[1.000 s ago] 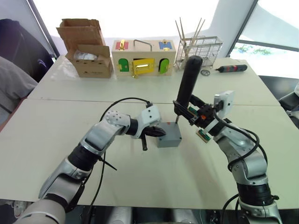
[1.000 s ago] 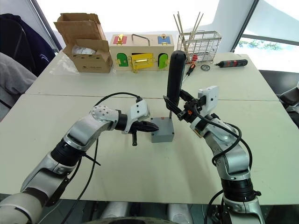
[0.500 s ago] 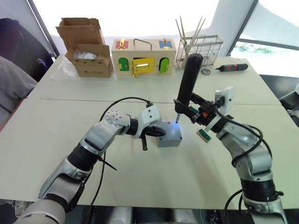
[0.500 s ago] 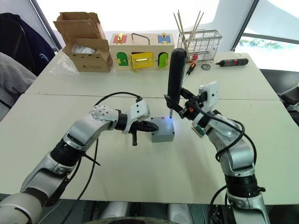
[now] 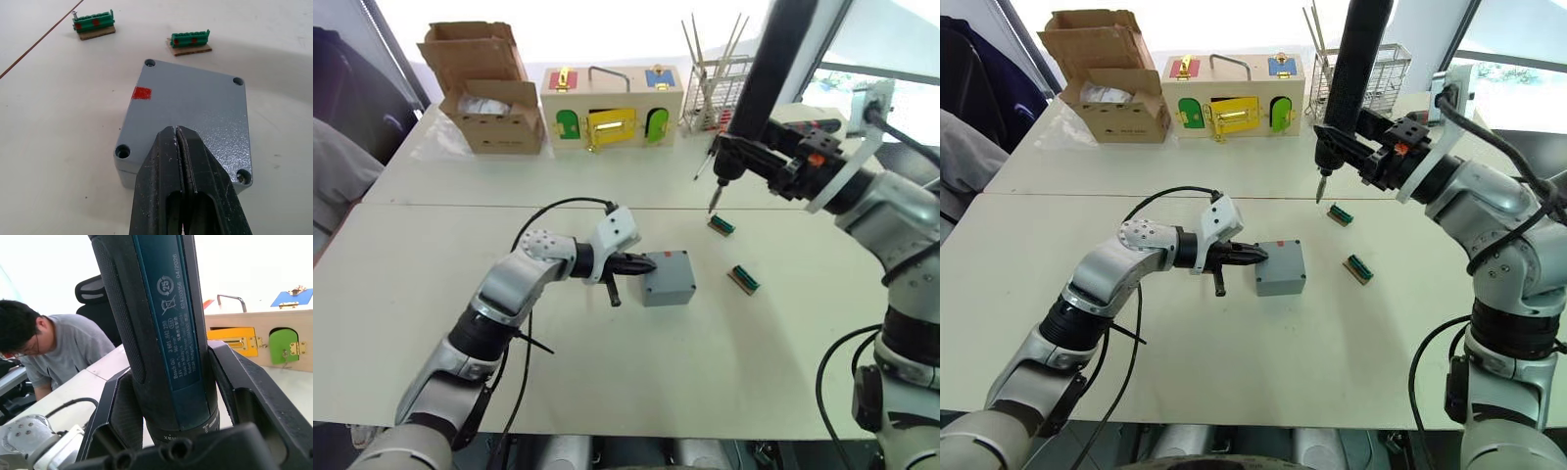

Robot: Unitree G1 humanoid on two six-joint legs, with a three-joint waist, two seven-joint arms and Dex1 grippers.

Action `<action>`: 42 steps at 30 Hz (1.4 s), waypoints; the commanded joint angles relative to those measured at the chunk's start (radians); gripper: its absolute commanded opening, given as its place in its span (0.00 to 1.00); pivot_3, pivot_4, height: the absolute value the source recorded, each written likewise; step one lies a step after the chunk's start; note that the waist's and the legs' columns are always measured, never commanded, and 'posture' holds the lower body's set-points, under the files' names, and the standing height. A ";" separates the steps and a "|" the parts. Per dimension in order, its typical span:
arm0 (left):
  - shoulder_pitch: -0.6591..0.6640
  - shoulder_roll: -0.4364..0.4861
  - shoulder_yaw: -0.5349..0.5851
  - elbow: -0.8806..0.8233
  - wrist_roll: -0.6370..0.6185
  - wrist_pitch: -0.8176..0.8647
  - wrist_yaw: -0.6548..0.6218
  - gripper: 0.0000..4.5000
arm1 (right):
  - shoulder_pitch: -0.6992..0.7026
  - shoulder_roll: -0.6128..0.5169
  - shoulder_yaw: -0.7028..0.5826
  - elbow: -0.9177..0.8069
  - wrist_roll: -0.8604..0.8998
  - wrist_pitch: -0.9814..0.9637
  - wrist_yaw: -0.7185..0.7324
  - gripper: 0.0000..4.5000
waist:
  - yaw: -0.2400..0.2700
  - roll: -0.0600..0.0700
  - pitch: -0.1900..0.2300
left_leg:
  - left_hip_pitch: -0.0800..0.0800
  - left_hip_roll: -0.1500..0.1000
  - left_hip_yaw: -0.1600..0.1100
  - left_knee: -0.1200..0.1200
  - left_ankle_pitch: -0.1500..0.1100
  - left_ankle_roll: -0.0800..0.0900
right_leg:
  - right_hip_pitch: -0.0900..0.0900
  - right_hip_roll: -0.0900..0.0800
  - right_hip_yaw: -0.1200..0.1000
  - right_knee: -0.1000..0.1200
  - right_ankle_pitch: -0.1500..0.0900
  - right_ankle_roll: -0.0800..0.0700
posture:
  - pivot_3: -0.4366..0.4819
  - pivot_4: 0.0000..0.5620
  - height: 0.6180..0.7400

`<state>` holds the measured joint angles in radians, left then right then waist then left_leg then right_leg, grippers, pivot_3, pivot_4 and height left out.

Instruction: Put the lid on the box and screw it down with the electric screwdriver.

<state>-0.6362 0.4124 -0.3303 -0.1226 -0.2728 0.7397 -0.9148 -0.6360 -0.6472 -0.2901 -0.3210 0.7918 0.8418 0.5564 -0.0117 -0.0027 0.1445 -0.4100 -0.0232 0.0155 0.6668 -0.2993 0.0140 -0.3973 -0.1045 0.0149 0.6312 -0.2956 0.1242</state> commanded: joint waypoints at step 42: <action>0.063 0.067 -0.030 -0.364 -0.056 0.091 0.155 0.00 | -0.389 -0.360 0.590 1.211 -0.643 0.212 0.506 0.87 | 0.025 0.009 0.013 | -0.014 0.001 0.006 0.017 0.002 -0.001 | -0.012 0.006 0.003 0.008 0.002 0.004 | 0.48 0.27 1.00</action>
<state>-0.5538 0.4752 -0.4000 -0.4767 -0.3353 0.8455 -0.7689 -1.0103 -0.9993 0.3276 0.8870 0.1717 1.0760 1.0752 0.0130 0.0062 0.1578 -0.4236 -0.0226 0.0219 0.6845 -0.2971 0.0130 -0.4089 -0.0986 0.0180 0.6397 -0.2934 0.1282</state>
